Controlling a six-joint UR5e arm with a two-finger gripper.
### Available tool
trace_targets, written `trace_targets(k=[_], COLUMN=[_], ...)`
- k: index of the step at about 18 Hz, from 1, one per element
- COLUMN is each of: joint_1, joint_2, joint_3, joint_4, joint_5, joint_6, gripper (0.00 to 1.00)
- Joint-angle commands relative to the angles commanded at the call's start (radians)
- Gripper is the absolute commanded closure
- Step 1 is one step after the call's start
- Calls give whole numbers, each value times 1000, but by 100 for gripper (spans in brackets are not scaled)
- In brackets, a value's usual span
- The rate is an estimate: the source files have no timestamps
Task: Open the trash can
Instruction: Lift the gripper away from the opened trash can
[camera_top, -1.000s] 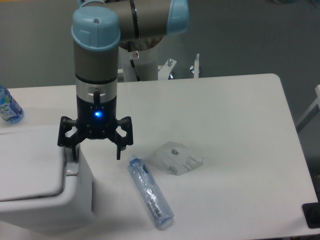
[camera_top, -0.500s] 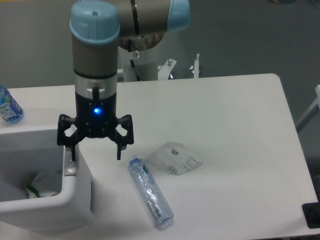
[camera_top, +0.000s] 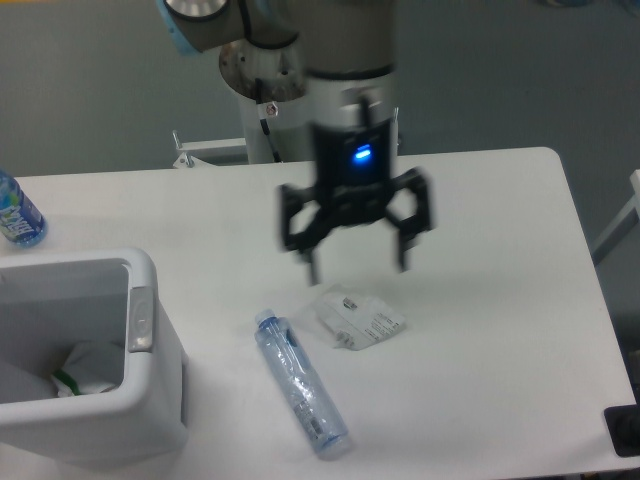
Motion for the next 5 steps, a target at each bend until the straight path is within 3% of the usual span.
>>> trace_targets(k=[2, 5], joint_1=[25, 64], joint_2=[8, 9], joint_3=[-18, -51], joint_4=[-38, -45], joint_5=[55, 124], joint_6=[170, 336], gripper=[0, 0])
